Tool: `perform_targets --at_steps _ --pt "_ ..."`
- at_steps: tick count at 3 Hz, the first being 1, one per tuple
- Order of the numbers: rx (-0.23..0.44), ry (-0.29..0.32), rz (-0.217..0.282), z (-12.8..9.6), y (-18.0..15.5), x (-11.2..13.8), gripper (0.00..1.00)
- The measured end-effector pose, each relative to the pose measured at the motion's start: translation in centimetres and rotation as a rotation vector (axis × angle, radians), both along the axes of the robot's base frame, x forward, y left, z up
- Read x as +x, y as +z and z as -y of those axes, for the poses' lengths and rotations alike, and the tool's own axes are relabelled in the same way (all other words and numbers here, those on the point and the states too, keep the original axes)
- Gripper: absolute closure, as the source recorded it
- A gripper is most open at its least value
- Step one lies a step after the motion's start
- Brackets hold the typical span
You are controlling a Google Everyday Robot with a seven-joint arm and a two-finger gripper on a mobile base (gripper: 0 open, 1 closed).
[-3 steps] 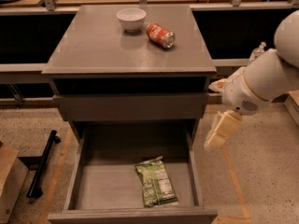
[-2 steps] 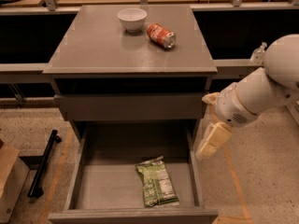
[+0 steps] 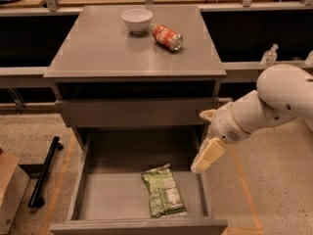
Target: Pick green jalapeno chip bag from middle drawer and place on counter
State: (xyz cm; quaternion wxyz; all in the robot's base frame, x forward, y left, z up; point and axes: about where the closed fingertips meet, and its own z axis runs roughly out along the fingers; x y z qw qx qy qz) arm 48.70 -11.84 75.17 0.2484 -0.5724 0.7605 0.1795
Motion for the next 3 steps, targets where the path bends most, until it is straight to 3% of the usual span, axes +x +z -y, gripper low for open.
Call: perform_targets --at_steps 1,3 --pt "-0.033 -0.004 0.001 0.4 -0.1 -0.2 0.00" --pt "0.066 -0.024 -0.021 -2.2 -8.3 1.9 0.00"
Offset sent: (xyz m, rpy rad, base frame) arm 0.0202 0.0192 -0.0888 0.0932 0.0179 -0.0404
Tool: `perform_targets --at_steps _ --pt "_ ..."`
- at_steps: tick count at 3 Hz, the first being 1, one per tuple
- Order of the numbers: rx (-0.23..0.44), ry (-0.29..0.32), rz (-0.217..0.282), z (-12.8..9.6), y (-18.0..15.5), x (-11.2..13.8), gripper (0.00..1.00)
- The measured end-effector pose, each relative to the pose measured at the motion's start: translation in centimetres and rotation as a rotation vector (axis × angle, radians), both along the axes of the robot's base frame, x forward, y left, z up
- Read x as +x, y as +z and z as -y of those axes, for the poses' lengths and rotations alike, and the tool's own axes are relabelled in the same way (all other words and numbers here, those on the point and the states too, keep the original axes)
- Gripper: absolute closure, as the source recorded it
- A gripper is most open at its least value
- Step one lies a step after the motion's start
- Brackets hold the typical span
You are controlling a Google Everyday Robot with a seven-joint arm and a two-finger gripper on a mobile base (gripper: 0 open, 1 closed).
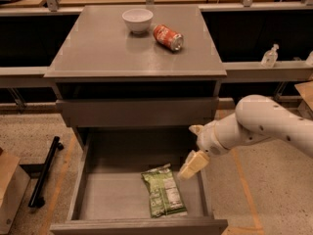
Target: Pick green jalapeno chip bag from middle drawer and place on counter
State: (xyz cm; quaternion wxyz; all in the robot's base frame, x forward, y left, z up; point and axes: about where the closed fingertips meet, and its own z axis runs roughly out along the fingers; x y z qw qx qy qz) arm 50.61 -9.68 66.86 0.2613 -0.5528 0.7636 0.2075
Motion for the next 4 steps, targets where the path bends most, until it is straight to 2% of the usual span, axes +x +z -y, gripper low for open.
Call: perform_targets --at_steps 1,2,3,4 --pt "-0.017 -0.022 -0.056 -0.9 -5.6 1.1 0.00" --pt "-0.002 -0.031 -0.059 -0.5 -6.2 0.3 0.00" --pt "-0.016 -0.040 -0.080 -1.4 -10.2 0.1 0.00" --pt "-0.005 -0.059 -0.101 -3.2 -14.5 1.1 0.00"
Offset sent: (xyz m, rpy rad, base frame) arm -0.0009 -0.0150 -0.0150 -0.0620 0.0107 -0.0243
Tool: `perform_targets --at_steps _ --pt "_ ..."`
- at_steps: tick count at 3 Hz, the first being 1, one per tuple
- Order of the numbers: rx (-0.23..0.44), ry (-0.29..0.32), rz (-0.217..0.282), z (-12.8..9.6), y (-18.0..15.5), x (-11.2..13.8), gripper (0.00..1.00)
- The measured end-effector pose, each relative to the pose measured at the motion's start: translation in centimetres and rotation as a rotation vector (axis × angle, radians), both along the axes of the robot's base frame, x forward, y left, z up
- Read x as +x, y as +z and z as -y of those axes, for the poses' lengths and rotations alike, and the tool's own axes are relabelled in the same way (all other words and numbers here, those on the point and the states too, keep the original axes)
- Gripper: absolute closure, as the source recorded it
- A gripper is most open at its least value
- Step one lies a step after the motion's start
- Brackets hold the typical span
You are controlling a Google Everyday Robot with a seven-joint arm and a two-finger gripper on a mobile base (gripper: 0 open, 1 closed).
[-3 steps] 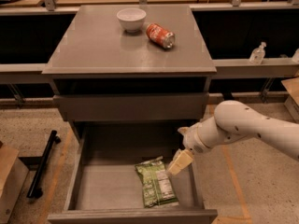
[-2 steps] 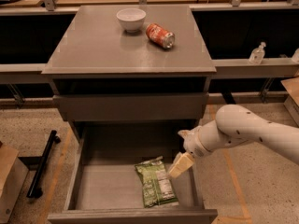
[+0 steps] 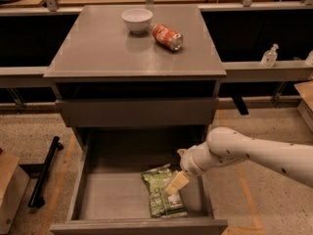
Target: Pick green jalapeno chip bag from middle drawer and place on counter
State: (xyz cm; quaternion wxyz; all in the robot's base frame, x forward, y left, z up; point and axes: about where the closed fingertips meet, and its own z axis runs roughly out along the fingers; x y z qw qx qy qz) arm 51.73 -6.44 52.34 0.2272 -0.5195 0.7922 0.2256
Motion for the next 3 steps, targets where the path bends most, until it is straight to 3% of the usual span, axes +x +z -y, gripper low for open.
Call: perform_targets --at_steps 2,3 --pt "0.006 -0.026 0.015 -0.5 -1.1 0.5 0.00" --pt "0.025 -0.053 0.042 -1.8 -3.3 1.7 0.00"
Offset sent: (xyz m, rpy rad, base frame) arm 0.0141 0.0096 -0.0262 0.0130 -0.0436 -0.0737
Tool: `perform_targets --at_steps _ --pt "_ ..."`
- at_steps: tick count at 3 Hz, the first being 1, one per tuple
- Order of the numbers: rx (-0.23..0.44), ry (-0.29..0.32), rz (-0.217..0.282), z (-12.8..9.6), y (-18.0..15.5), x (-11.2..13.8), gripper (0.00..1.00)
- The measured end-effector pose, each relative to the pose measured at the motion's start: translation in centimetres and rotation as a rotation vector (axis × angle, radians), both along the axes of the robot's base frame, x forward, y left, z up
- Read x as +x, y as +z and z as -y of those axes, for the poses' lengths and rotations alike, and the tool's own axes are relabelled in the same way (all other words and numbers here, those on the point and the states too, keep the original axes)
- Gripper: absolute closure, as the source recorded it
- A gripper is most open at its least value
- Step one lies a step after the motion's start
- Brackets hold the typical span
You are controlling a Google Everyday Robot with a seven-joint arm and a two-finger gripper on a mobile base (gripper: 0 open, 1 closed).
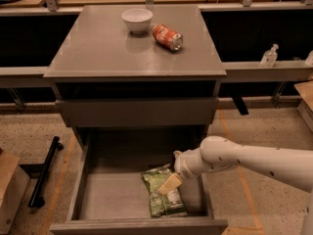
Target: Pick green jalapeno chip bag from middle drawer and place on counter
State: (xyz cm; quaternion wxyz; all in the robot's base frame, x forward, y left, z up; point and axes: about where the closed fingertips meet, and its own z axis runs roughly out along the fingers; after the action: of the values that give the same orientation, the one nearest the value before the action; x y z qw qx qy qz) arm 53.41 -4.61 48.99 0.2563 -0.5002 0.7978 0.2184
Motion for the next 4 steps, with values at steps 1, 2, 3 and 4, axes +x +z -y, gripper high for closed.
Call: perform_targets --at_steps 1,2,3,4 --pt "-0.014 -0.014 0.000 -1.6 -3.1 1.2 0.00" --pt "-0.060 0.004 -0.030 -3.3 -6.6 1.8 0.00" --pt "-0.093 -0.006 -0.106 -3.5 -10.6 1.7 0.02" --pt "-0.087 -0.031 -0.140 -2.8 -11.9 1.2 0.24"
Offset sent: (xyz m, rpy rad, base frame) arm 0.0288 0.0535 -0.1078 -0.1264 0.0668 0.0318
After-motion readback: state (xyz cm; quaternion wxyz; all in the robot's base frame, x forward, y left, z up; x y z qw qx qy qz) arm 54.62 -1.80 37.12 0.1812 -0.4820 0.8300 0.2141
